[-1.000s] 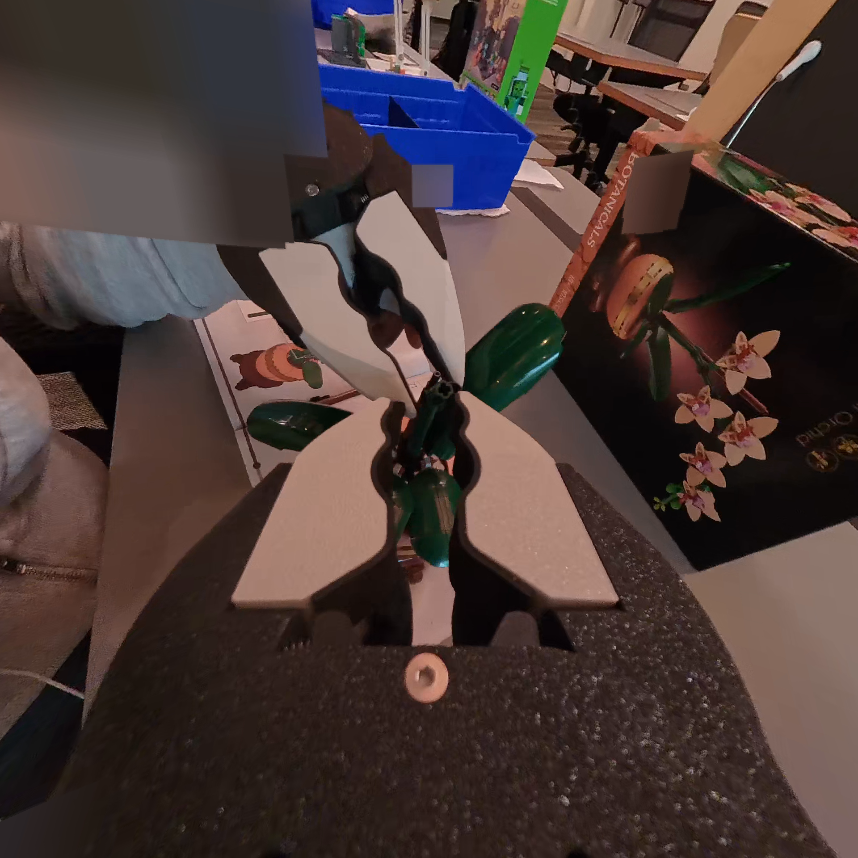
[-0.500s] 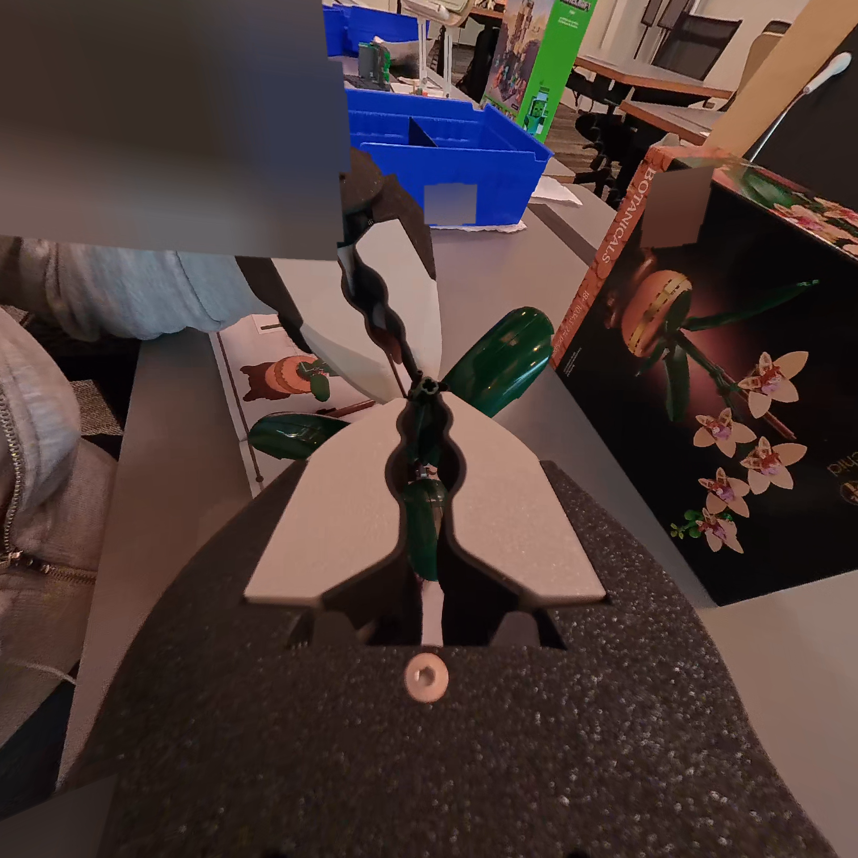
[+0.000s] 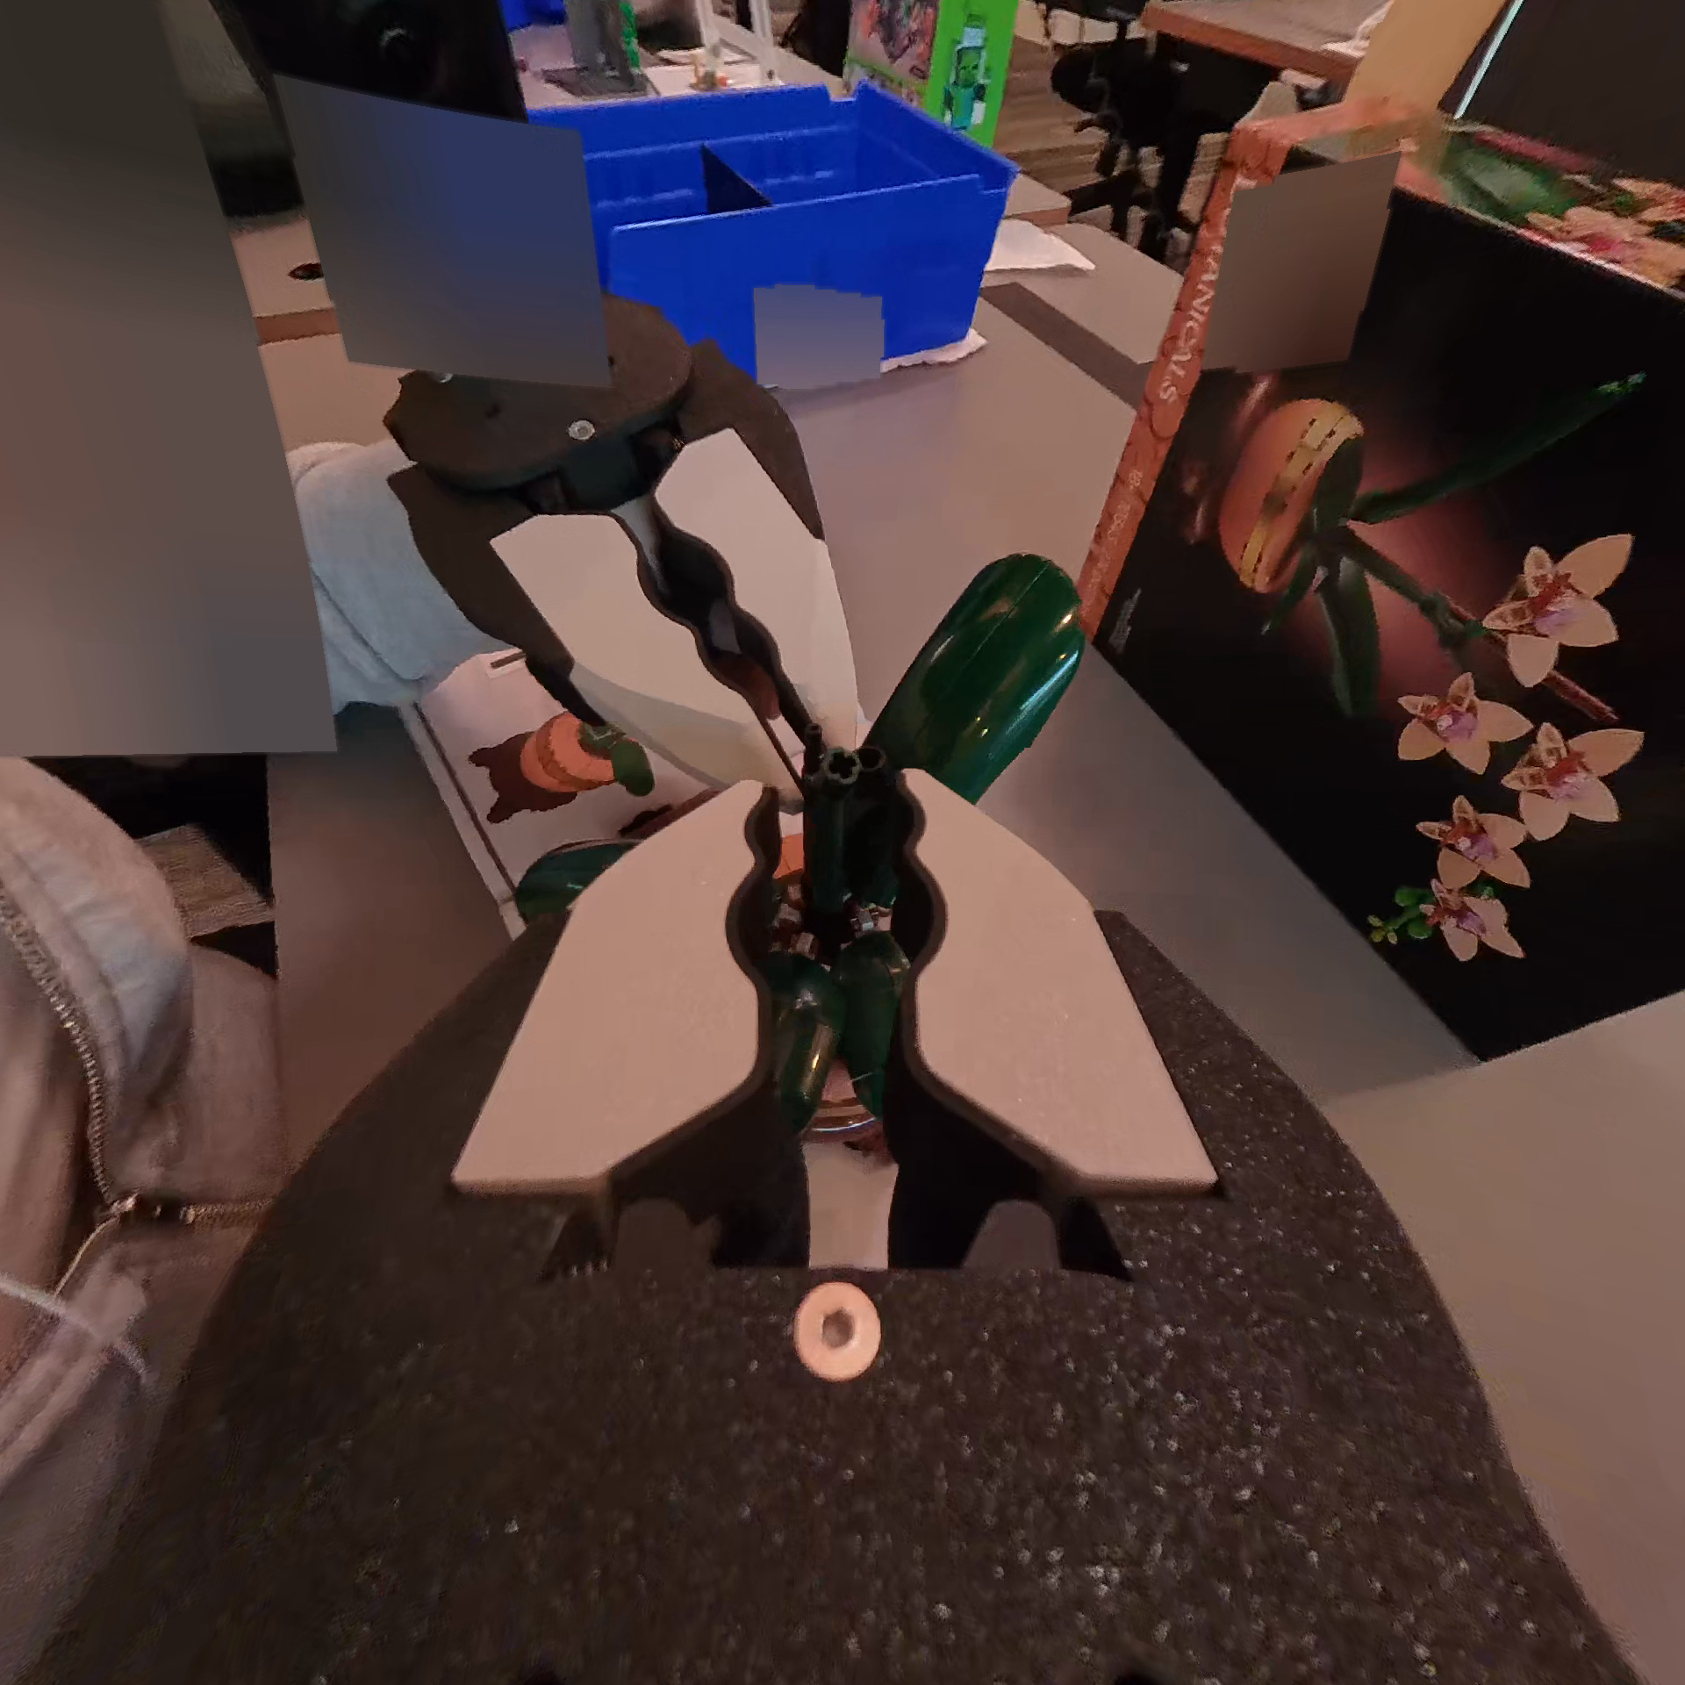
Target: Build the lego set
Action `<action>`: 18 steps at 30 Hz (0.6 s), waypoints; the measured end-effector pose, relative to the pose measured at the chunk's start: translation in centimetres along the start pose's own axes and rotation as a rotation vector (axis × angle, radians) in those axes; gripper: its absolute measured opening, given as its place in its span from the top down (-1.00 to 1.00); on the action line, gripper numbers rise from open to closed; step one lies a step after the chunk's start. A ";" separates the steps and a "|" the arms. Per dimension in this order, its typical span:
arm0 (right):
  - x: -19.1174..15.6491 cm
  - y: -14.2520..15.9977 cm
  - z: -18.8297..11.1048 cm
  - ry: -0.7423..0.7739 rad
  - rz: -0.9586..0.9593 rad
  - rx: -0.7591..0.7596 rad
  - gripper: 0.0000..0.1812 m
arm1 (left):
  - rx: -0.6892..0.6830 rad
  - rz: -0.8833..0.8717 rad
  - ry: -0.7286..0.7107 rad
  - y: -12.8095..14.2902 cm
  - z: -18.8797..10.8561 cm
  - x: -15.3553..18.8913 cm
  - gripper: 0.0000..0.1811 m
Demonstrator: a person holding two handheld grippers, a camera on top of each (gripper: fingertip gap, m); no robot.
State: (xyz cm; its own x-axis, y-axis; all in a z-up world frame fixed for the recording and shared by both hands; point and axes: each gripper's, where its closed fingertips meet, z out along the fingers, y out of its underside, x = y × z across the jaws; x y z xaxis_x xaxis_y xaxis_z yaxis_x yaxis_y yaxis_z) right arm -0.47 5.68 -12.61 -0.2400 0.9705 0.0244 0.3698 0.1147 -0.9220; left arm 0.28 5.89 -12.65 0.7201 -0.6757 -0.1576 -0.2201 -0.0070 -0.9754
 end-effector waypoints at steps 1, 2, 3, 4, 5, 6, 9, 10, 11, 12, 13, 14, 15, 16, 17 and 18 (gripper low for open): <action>0.1 0.0 0.0 0.027 0.000 0.002 0.78 | 0.004 -0.009 0.001 0.0 -0.1 -0.1 0.95; 0.3 0.0 0.1 0.052 0.002 0.005 0.83 | 0.007 -0.018 -0.002 0.1 -0.1 -0.2 0.95; 0.5 0.0 0.1 0.075 -0.009 0.009 0.85 | 0.012 -0.028 0.002 0.1 -0.2 -0.2 0.95; 0.5 0.0 0.1 0.080 -0.022 0.013 0.85 | 0.018 -0.038 0.011 0.1 -0.2 -0.2 0.95; 0.5 0.0 0.1 0.084 -0.030 0.019 0.85 | 0.022 -0.045 0.014 0.1 -0.3 -0.1 0.95; 0.4 0.0 0.1 0.084 -0.038 0.030 0.85 | 0.026 -0.047 0.015 0.1 -0.3 -0.1 0.95; 0.3 0.0 0.0 0.056 -0.045 0.124 0.86 | 0.025 -0.048 0.018 0.1 -0.2 0.0 0.95; 0.2 0.0 -0.1 0.034 -0.027 0.166 0.86 | 0.026 -0.048 0.020 0.1 -0.1 0.1 0.95; 0.2 0.0 -0.3 0.009 -0.011 0.204 0.86 | 0.028 -0.049 0.024 0.1 -0.1 0.2 0.95; 0.1 0.1 -0.4 -0.014 -0.009 0.234 0.86 | 0.031 -0.051 0.029 0.0 0.0 0.3 0.95; 0.1 0.1 -0.5 -0.032 -0.019 0.254 0.86 | 0.032 -0.054 0.033 0.0 0.1 0.4 0.95; -0.1 0.1 -0.5 -0.051 -0.038 0.264 0.86 | 0.033 -0.056 0.037 0.0 0.2 0.5 0.95; -0.2 0.0 -0.5 -0.072 -0.071 0.264 0.86 | 0.034 -0.056 0.041 0.0 0.2 0.5 0.95; -0.3 0.0 -0.5 -0.086 -0.106 0.255 0.86 | 0.034 -0.055 0.045 0.0 0.2 0.6 0.95; -0.3 0.0 -0.4 -0.104 -0.133 0.240 0.86 | 0.034 -0.055 0.049 0.0 0.2 0.6 0.95; -0.3 0.0 -0.4 -0.123 -0.149 0.221 0.86 | 0.034 -0.055 0.049 0.0 0.1 0.6 0.95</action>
State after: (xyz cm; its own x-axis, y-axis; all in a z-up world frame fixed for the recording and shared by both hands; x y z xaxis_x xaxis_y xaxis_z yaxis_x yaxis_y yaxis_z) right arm -0.08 5.50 -12.48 -0.3887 0.9119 0.1317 0.1205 0.1921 -0.9740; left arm 0.78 5.60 -12.75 0.6975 -0.7100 -0.0969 -0.1581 -0.0206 -0.9872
